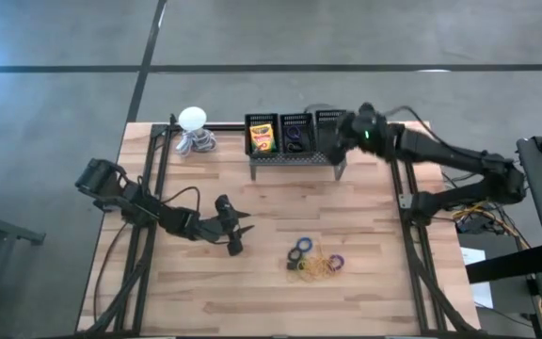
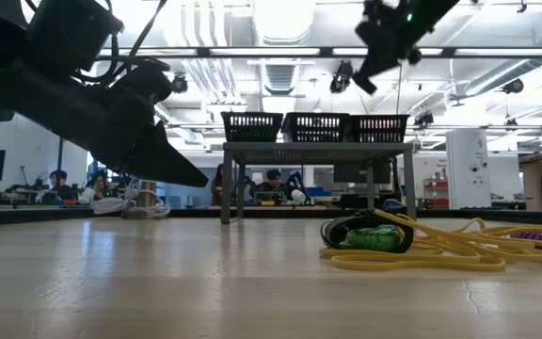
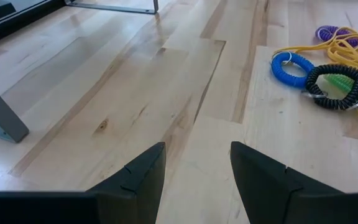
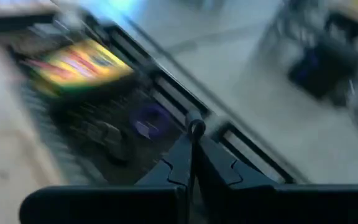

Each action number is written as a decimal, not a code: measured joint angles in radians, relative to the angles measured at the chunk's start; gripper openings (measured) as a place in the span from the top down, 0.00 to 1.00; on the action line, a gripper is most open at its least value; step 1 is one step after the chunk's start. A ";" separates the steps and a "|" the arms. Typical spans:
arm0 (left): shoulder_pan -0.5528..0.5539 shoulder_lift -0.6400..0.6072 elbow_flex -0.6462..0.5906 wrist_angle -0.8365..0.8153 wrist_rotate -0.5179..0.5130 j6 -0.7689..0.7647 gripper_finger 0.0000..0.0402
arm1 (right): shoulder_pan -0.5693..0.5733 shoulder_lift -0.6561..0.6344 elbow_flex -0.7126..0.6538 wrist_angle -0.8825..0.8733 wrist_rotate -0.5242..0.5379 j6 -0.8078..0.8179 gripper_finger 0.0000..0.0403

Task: Pick & Place Office Desk Supplies
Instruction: Put the black rubber band into the right black bin on the shelf, then adjust the right black bin on the shelf

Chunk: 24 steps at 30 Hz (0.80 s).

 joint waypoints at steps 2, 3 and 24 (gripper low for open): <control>0.000 0.000 0.000 0.000 -0.002 0.000 0.54 | -0.107 0.042 0.040 -0.058 -0.115 0.007 0.97; 0.000 0.000 0.000 0.000 -0.002 0.000 0.54 | -0.157 0.070 0.057 -0.079 -0.194 0.005 0.97; 0.000 0.000 0.000 -0.012 0.001 -0.008 0.54 | -0.346 0.377 0.371 -0.308 -0.425 -0.028 0.62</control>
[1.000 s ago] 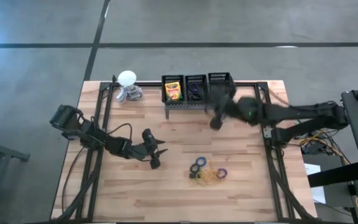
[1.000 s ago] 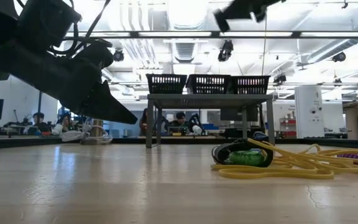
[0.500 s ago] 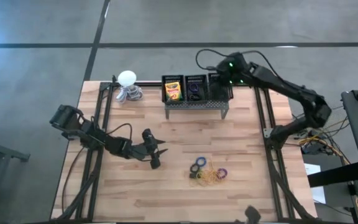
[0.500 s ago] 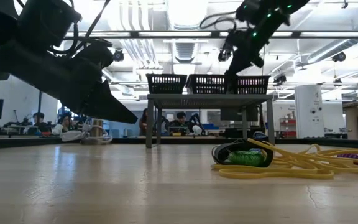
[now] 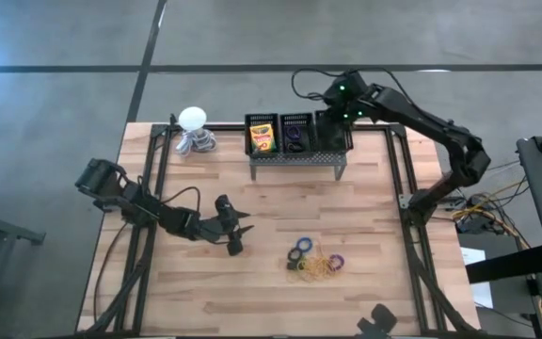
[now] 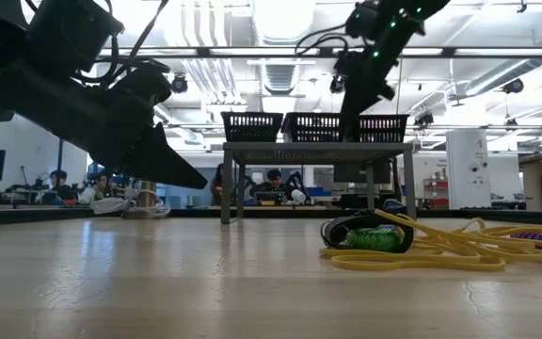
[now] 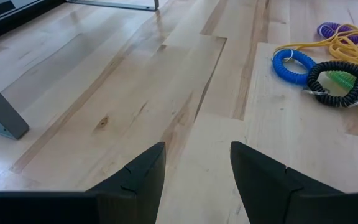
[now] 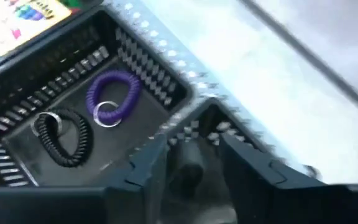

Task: Pick & Place Office Desk Supplies
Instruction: Adjust the right black bin on the shelf, then put the yellow rubber band into the right black bin on the shelf

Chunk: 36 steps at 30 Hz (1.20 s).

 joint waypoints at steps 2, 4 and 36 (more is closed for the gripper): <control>0.000 0.000 0.000 0.000 0.000 0.000 0.54 | 0.000 -0.031 -0.014 -0.017 0.035 0.000 0.58; 0.000 0.000 0.000 0.000 0.000 0.000 0.54 | 0.000 -0.065 -0.033 -0.039 0.041 0.001 0.56; 0.000 0.000 -0.001 0.004 -0.003 -0.001 0.54 | 0.020 -0.287 -0.258 -0.200 0.154 0.057 0.73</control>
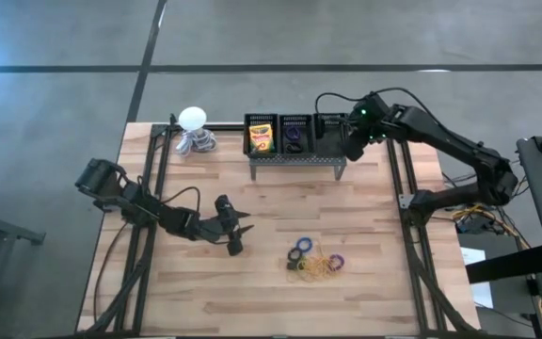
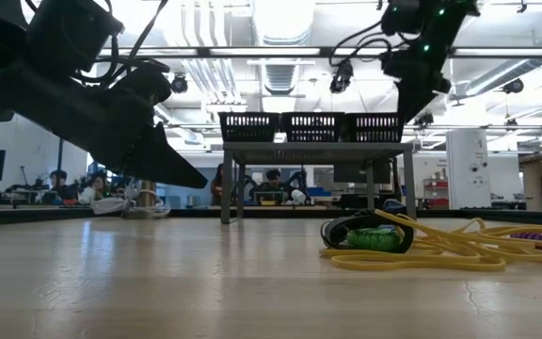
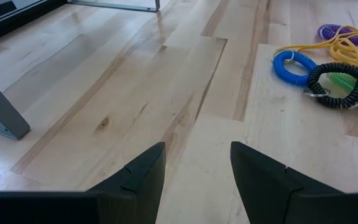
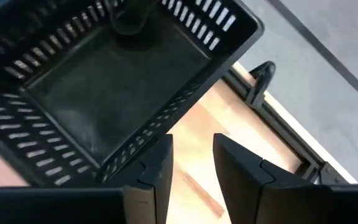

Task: Pick & Place Office Desk Supplies
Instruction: Put the yellow rubber band into the right black bin on the shelf

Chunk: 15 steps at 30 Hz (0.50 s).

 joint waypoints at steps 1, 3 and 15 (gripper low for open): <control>0.000 0.000 0.000 0.000 0.000 0.000 0.54 | 0.004 -0.012 0.000 -0.004 0.000 0.007 0.73; 0.000 0.000 0.000 0.000 0.000 0.000 0.54 | 0.012 -0.041 0.000 -0.019 0.006 0.034 0.73; 0.001 0.000 0.000 0.000 0.000 0.000 0.54 | 0.464 -0.241 -0.200 0.170 0.013 0.211 0.77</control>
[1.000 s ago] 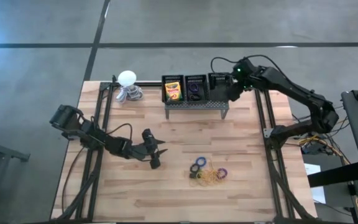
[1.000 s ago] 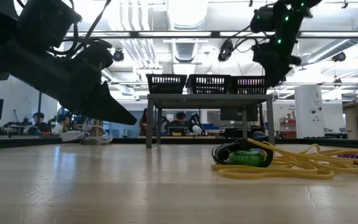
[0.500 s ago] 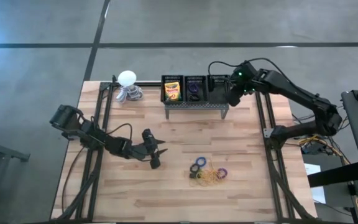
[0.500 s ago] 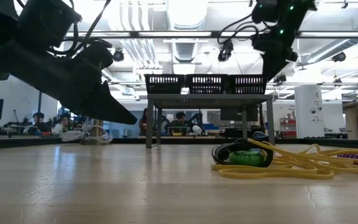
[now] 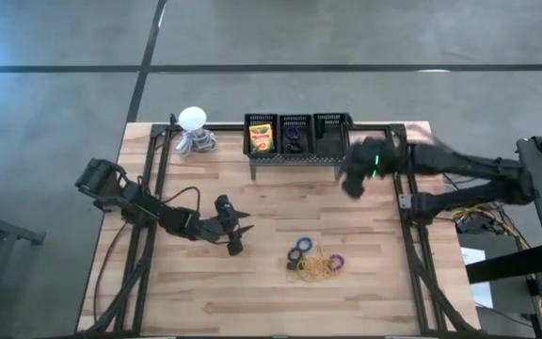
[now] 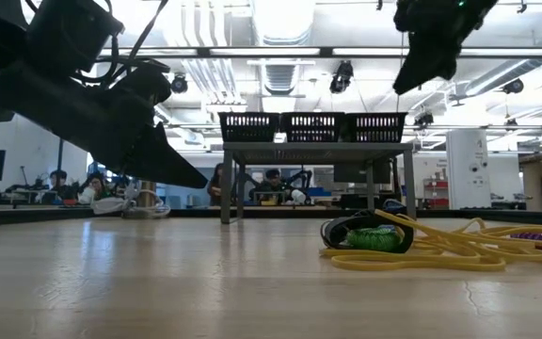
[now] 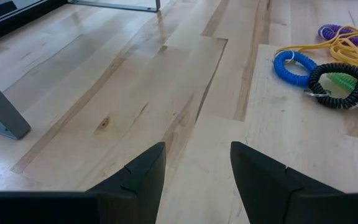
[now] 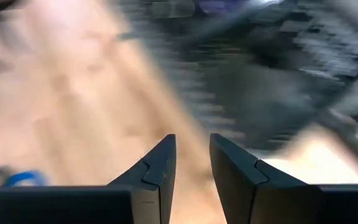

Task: Pick & Place Office Desk Supplies
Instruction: Put the yellow rubber band into the right black bin on the shelf

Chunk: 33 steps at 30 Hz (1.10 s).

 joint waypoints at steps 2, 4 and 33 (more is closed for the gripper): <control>0.000 0.000 0.000 0.000 0.000 0.000 0.54 | 0.130 0.000 -0.074 0.100 -0.003 0.037 0.77; 0.000 0.000 0.000 0.000 0.000 0.000 0.54 | 0.255 0.018 -0.143 0.212 -0.005 0.047 0.76; 0.000 0.000 0.001 -0.001 0.000 0.000 0.54 | 0.520 0.747 -0.015 0.233 -0.199 0.570 0.69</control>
